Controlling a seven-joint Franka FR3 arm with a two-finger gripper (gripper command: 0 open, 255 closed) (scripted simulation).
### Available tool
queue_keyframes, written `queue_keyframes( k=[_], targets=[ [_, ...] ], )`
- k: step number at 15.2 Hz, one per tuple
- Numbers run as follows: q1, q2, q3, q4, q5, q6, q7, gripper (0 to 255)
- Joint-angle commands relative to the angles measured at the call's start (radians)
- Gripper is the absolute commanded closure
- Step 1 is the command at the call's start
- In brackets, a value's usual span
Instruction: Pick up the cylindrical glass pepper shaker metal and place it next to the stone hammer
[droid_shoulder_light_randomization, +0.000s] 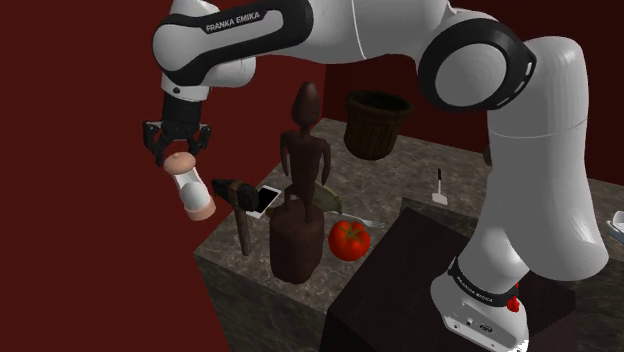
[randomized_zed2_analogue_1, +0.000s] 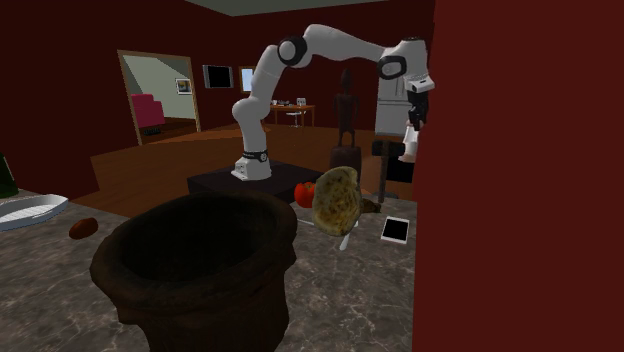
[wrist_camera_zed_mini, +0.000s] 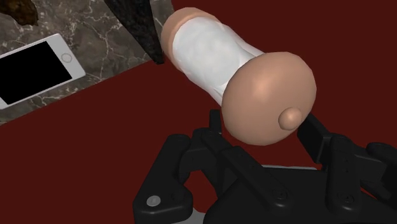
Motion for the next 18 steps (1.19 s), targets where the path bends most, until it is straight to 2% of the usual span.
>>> queue_keyframes(
  k=[1, 18],
  targets=[
    [-0.001, 0.005, 0.001, -0.018, 0.004, 0.022, -0.008, 255],
    [-0.005, 0.085, 0.021, -0.119, 0.046, 0.196, -0.075, 255]
  ],
)
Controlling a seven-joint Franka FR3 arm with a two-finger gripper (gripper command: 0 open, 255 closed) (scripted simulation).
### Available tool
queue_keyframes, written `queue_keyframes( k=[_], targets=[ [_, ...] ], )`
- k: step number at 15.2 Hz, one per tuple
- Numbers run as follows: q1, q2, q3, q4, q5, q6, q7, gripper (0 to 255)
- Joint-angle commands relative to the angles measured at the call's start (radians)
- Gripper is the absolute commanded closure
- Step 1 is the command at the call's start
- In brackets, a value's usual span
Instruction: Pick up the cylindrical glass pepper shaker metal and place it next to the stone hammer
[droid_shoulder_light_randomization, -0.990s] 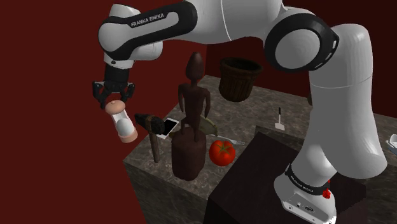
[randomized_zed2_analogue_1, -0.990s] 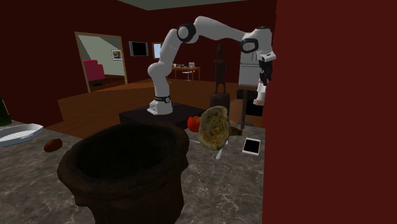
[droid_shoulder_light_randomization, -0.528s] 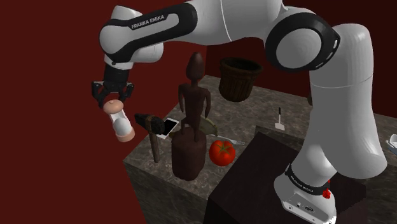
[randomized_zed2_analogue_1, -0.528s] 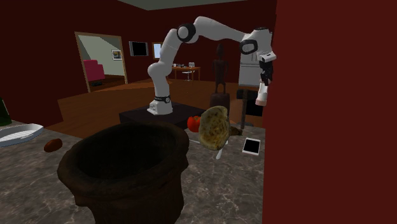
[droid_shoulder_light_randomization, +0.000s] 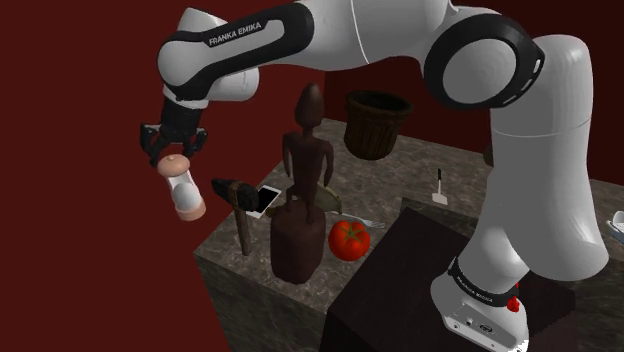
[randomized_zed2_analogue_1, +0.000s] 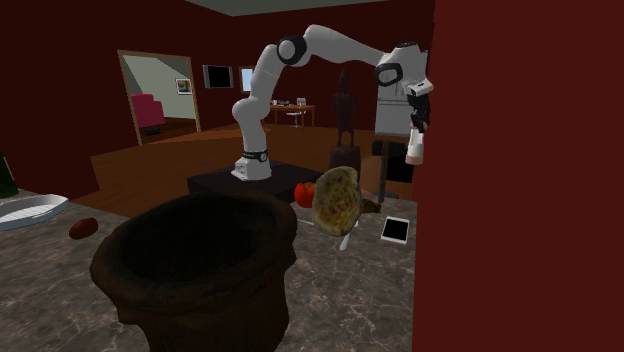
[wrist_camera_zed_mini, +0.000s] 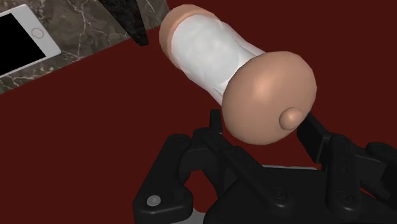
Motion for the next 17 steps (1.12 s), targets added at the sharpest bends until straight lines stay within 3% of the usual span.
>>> queue_keyframes(
  k=[1, 2, 7, 17],
  targets=[
    [0.000, 0.000, 0.000, 0.000, 0.000, 0.000, 0.000, 0],
    [0.000, 0.000, 0.000, 0.000, 0.000, 0.000, 0.000, 0],
    [0.142, -0.234, -0.066, -0.280, -0.307, 0.129, -0.015, 0],
    [0.140, -0.160, -0.060, -0.268, -0.304, 0.193, -0.022, 0]
  ],
)
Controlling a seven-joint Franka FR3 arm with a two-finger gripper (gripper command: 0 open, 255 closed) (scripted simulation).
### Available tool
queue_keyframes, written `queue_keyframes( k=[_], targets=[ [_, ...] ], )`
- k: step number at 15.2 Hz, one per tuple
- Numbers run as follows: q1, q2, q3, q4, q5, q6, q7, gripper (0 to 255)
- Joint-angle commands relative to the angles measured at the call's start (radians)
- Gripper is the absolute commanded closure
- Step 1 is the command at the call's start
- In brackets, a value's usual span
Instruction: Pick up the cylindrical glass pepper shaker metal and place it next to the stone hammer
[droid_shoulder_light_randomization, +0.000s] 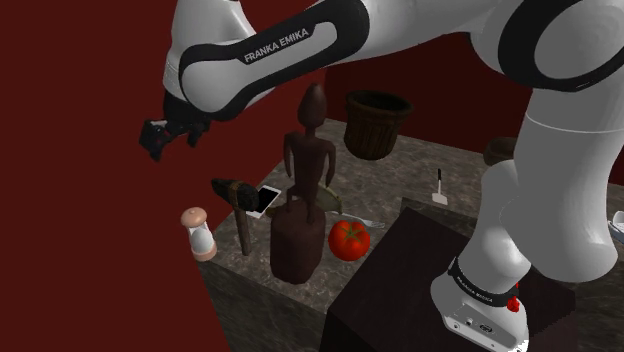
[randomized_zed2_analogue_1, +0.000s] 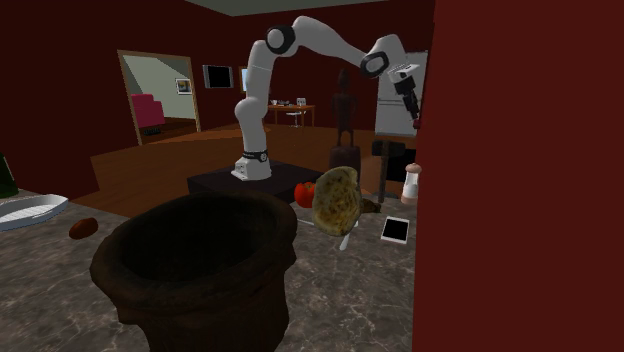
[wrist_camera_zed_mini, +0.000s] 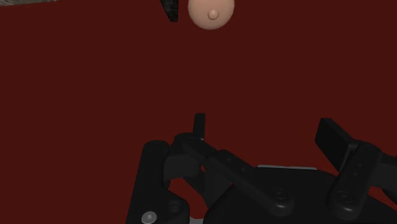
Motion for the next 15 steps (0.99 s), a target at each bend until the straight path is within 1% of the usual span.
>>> queue_keyframes(
  k=[1, 6, 7, 8, 9, 11, 12, 13, 14, 15],
  targets=[
    [0.003, 0.057, 0.003, -0.006, 0.000, 0.003, 0.003, 0],
    [0.002, 0.057, 0.003, -0.006, -0.001, 0.003, 0.003, 0],
    [-0.007, 0.100, 0.005, 0.032, 0.010, 0.007, -0.009, 255],
    [-0.002, 0.093, 0.006, 0.009, 0.008, 0.023, -0.005, 255],
    [-0.013, 0.114, 0.007, 0.030, 0.019, 0.025, -0.021, 255],
    [-0.010, 0.063, 0.006, -0.071, 0.017, 0.074, -0.023, 255],
    [-0.025, 0.106, 0.009, -0.053, 0.036, 0.100, -0.050, 255],
    [-0.020, 0.084, 0.009, -0.108, 0.034, 0.133, -0.047, 255],
    [-0.033, 0.062, 0.009, -0.142, 0.048, 0.145, -0.073, 255],
    [-0.007, 0.053, 0.012, -0.190, 0.022, 0.187, -0.030, 255]
  ],
)
